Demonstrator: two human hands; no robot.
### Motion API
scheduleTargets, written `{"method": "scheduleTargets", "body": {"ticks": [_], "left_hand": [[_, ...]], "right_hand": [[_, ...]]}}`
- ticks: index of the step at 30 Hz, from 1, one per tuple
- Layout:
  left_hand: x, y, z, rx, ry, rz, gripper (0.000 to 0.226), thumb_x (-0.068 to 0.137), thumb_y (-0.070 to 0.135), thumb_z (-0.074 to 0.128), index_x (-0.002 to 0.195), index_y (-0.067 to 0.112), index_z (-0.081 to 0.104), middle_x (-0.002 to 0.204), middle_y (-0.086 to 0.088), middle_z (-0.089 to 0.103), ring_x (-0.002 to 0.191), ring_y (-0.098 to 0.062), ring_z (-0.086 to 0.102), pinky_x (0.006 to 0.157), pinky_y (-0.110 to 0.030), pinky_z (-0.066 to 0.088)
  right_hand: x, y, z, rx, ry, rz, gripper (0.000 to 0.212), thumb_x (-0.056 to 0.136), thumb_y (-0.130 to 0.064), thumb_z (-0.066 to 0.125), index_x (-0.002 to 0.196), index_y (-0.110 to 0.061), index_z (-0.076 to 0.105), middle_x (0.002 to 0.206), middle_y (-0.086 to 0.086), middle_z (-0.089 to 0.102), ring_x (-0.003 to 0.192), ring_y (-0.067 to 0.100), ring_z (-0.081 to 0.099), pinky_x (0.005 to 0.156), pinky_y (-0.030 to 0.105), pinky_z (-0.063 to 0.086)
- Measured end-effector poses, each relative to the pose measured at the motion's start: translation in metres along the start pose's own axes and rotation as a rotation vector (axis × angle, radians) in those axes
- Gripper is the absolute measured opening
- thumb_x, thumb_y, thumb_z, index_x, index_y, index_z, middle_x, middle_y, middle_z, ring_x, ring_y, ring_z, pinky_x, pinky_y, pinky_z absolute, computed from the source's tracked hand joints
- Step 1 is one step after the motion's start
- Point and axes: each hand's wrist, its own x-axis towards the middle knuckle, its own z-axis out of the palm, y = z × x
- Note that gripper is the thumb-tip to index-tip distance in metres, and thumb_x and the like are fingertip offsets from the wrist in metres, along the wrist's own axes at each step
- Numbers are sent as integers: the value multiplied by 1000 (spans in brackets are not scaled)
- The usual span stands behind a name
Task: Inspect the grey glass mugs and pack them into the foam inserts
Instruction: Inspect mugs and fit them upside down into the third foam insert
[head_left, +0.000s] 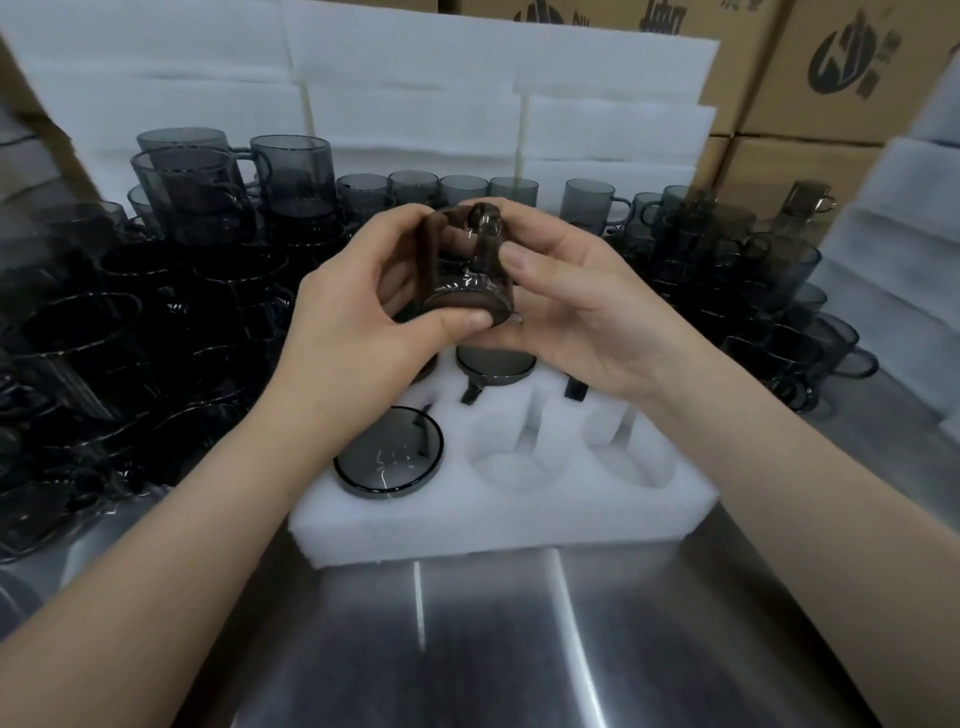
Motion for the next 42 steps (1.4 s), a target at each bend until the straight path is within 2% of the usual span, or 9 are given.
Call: {"method": "scheduleTargets", "body": {"ticks": [4, 7, 10, 13, 18, 27, 32, 37, 42], "left_hand": [[0, 2, 2, 48, -26, 9, 62, 64, 9, 87, 117, 23, 58, 112, 9, 66, 108, -5, 64, 98, -25, 49], [0, 4, 2, 99, -41, 34, 63, 61, 16, 87, 115, 28, 58, 109, 9, 67, 105, -7, 65, 96, -24, 50], [0, 2, 2, 58, -40, 13, 64, 63, 7, 88, 116, 26, 57, 110, 12, 66, 106, -2, 64, 94, -19, 49], [0, 3, 2, -9, -34, -4, 62, 64, 3, 85, 113, 29, 56, 108, 14, 66, 105, 1, 64, 90, -14, 48], [-1, 2, -1, -92, -6, -32, 60, 67, 0, 83, 110, 31, 57, 103, 20, 68, 105, 2, 64, 87, -12, 49], [-1, 6, -2, -102, -62, -54, 52, 66, 15, 80, 114, 19, 60, 111, 6, 69, 103, -5, 66, 86, -16, 50], [-1, 7, -2, -27, -105, -72, 50, 66, 20, 80, 113, 17, 65, 110, 2, 71, 103, -10, 67, 92, -29, 54], [-2, 8, 0, 72, -74, -85, 57, 59, 39, 82, 108, 17, 66, 100, 5, 71, 97, -11, 68, 89, -35, 56], [-3, 8, 2, 74, 0, -107, 50, 55, 49, 81, 97, 28, 64, 93, 12, 72, 89, -6, 69, 82, -26, 57]], "right_hand": [[2, 3, 5, -79, 135, 7, 11, 86, -10, 64, 97, -9, 61, 95, 12, 63, 82, 26, 66, 70, 51, 59], [3, 5, 6, -136, 186, 4, 15, 75, -18, 69, 82, -10, 59, 80, 8, 64, 70, 21, 66, 64, 47, 59], [1, 3, 5, -109, 134, 17, 14, 84, -16, 61, 95, -7, 60, 88, 12, 64, 78, 25, 66, 70, 52, 59], [-1, 1, 1, -83, 68, 41, 33, 88, -12, 55, 119, -3, 54, 112, 21, 57, 100, 36, 61, 83, 59, 54], [-2, -2, -4, 4, -76, 59, 41, 90, -4, 50, 131, -8, 48, 123, 13, 57, 109, 31, 62, 85, 52, 55], [-4, -5, -3, -188, 57, 63, 30, 84, -8, 60, 113, -6, 58, 111, 13, 60, 94, 30, 66, 68, 38, 60], [-4, -4, 1, -247, 103, 83, 22, 79, -12, 66, 97, -4, 57, 93, 10, 64, 82, 28, 65, 64, 38, 59], [-3, -2, 9, -362, 154, 47, 51, 78, -16, 70, 110, 15, 46, 96, 18, 60, 84, 29, 68, 62, 40, 58], [-2, 1, 13, -456, 204, -6, 33, 79, -23, 71, 102, -4, 57, 90, 9, 66, 74, 24, 70, 57, 37, 57]]}}
